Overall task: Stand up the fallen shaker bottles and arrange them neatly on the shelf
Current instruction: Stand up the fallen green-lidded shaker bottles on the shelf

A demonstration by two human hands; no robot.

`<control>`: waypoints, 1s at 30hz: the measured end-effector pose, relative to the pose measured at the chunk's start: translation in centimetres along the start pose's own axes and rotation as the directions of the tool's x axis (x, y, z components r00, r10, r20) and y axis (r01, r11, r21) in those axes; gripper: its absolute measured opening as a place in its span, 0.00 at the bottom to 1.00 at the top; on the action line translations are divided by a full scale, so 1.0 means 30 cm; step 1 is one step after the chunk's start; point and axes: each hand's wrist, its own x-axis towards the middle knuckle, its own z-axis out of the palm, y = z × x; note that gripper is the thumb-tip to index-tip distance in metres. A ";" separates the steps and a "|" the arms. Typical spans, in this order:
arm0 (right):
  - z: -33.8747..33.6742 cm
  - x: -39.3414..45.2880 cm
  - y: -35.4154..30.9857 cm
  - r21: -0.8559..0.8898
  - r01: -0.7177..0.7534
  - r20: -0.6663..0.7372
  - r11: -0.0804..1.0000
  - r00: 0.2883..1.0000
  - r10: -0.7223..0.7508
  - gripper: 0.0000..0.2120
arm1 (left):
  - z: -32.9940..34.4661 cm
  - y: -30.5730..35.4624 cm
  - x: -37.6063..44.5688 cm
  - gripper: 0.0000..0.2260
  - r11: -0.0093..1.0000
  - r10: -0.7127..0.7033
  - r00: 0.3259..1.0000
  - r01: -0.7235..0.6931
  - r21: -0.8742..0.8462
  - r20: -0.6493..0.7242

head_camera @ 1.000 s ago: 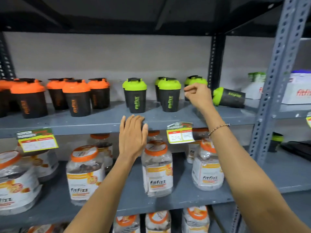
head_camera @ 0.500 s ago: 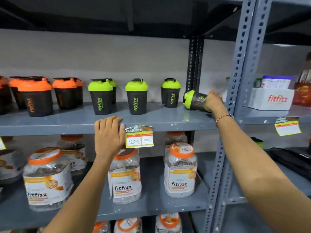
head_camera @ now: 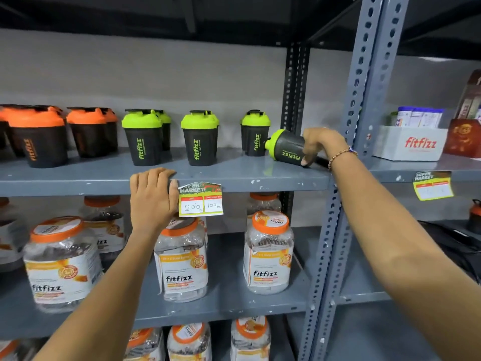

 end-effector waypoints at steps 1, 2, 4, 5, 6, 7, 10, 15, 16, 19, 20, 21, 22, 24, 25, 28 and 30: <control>-0.002 0.003 -0.004 -0.012 -0.013 0.016 1.000 1.000 0.013 0.30 | -0.002 0.000 -0.002 0.17 1.000 0.005 1.000 -0.005 -0.004 0.006; -0.004 0.004 -0.008 -0.007 -0.033 0.024 0.999 0.999 0.033 0.29 | -0.003 -0.002 -0.005 0.18 1.000 0.012 1.000 -0.012 -0.006 0.010; -0.009 0.009 -0.010 -0.001 -0.075 0.032 0.997 0.997 0.075 0.29 | -0.007 -0.007 -0.004 0.18 1.000 0.026 1.000 -0.026 -0.006 0.012; -0.011 0.009 -0.010 0.023 -0.086 0.031 0.996 0.996 0.085 0.28 | -0.011 -0.008 -0.003 0.19 1.000 0.029 0.999 -0.028 -0.007 0.018; -0.011 0.006 -0.010 0.047 -0.100 0.023 0.994 0.995 0.099 0.27 | -0.014 -0.008 -0.002 0.19 1.000 0.030 0.999 -0.030 -0.007 0.027; -0.010 0.003 -0.008 0.080 -0.105 0.013 0.991 0.994 0.104 0.24 | -0.017 -0.007 -0.002 0.20 1.000 0.030 0.999 -0.029 -0.007 0.034; 0.007 0.009 -0.010 0.384 -0.124 0.035 0.915 0.992 0.120 0.15 | -0.020 -0.005 -0.001 0.19 0.999 0.031 0.999 -0.031 -0.010 0.042; 0.081 -0.003 -0.103 0.910 -0.065 0.081 0.409 0.996 -0.023 0.13 | -0.021 -0.012 -0.007 0.18 0.999 0.030 0.997 -0.028 -0.025 0.066; 0.095 -0.019 -0.129 0.933 -0.048 0.062 0.357 0.998 -0.029 0.13 | -0.021 -0.014 -0.007 0.18 0.999 0.034 0.997 -0.032 -0.026 0.076; 0.133 -0.028 -0.175 0.933 -0.009 -0.008 0.359 0.999 0.045 0.16 | -0.022 -0.022 -0.003 0.18 0.999 0.047 0.995 -0.045 -0.030 0.091; 0.146 -0.024 -0.184 0.938 0.004 -0.026 0.348 0.998 0.057 0.15 | -0.022 -0.024 -0.002 0.18 0.998 0.052 0.994 -0.049 -0.033 0.093; 0.155 -0.021 -0.192 0.940 0.007 -0.031 0.341 0.997 0.065 0.14 | -0.023 -0.026 -0.003 0.18 0.998 0.057 0.994 -0.054 -0.034 0.094; 0.163 -0.017 -0.199 0.936 0.001 -0.031 0.351 0.996 0.079 0.16 | -0.025 -0.026 -0.003 0.19 0.998 0.060 0.994 -0.057 -0.036 0.095; 0.172 -0.012 -0.212 0.922 -0.026 -0.011 0.386 0.996 0.094 0.16 | -0.031 -0.026 -0.001 0.19 0.997 0.066 0.993 -0.061 -0.049 0.100; 0.176 -0.008 -0.216 0.914 -0.031 -0.005 0.404 0.996 0.087 0.14 | -0.032 -0.025 -0.001 0.19 0.996 0.067 0.992 -0.061 -0.060 0.105; 0.175 -0.005 -0.223 0.892 -0.035 -0.010 0.450 0.995 0.097 0.15 | -0.035 -0.025 0.000 0.19 0.992 0.066 0.993 -0.055 -0.110 0.102; 0.179 0.009 -0.220 0.882 -0.045 0.003 0.470 0.996 0.089 0.16 | -0.031 -0.031 -0.002 0.19 0.990 0.068 0.993 -0.055 -0.130 0.092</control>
